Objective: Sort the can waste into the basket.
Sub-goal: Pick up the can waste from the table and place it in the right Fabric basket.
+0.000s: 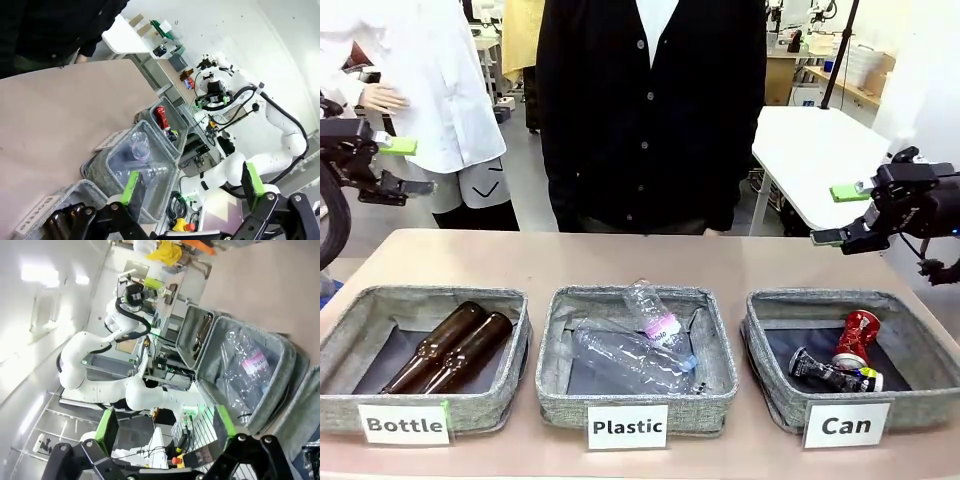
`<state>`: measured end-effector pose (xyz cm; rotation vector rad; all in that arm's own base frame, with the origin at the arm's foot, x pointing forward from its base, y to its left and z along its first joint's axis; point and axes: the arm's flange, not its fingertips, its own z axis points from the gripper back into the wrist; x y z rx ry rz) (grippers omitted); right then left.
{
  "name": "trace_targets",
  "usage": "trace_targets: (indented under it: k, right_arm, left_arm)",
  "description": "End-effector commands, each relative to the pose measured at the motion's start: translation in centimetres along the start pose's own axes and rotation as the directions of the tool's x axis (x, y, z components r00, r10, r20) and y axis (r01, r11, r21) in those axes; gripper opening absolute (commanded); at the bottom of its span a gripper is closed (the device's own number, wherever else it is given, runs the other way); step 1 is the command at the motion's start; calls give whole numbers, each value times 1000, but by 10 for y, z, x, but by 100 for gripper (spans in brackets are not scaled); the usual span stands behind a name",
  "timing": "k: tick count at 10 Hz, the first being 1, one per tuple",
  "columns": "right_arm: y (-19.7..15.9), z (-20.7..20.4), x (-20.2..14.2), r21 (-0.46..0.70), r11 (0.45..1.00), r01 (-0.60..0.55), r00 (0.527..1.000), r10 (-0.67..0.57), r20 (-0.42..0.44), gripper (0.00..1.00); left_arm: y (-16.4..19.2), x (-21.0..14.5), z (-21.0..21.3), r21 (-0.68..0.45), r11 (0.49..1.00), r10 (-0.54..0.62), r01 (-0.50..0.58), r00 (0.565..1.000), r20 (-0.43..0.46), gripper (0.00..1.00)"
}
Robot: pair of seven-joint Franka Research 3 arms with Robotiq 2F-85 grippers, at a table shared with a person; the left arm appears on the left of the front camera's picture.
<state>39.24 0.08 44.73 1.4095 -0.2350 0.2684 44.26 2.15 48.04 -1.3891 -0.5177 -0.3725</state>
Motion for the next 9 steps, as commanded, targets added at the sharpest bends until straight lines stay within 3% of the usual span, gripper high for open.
trace_targets:
  k: [1,9]
  right_arm:
    - [4,-1,-2,-6,1000,-17,999,17,-33,100]
    - [4,-1,-2,-6,1000,-17,999,17,-33,100]
  left_arm:
    - [-10,-1,-5,11,1000,-2,2,1000,3,100]
    - [-10,-1,-5,11,1000,-2,2,1000,3,100]
